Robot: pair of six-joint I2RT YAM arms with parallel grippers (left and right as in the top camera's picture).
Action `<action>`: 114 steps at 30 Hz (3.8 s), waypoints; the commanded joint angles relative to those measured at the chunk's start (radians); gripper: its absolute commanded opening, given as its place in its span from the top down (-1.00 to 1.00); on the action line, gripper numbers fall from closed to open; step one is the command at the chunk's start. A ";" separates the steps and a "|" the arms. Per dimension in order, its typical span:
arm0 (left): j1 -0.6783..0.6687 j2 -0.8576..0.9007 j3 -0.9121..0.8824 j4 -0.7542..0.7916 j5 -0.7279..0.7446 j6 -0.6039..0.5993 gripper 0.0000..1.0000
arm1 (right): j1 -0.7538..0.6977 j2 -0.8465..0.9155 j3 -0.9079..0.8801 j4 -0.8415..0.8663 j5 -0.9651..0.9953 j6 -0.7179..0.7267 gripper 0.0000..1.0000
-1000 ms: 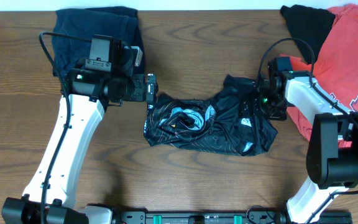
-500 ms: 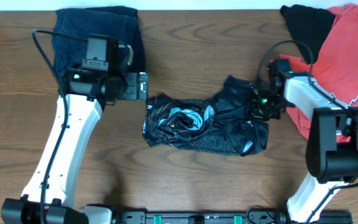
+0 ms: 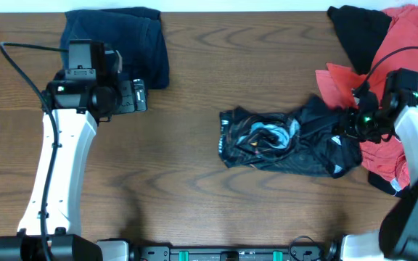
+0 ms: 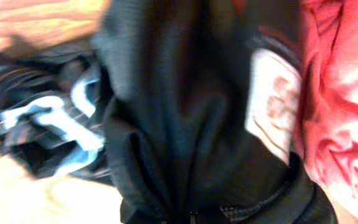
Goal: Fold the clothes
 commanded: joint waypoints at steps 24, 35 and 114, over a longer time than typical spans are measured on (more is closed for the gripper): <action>0.010 0.006 -0.008 -0.003 -0.001 0.009 -0.96 | 0.775 0.087 0.043 0.440 0.059 0.371 0.98; 0.010 0.006 -0.008 -0.003 -0.001 0.009 -0.96 | 0.873 0.214 0.212 0.486 0.037 0.304 0.98; 0.010 0.069 -0.024 0.011 0.020 0.009 -0.96 | 0.690 0.369 0.682 -0.030 0.230 0.125 -0.99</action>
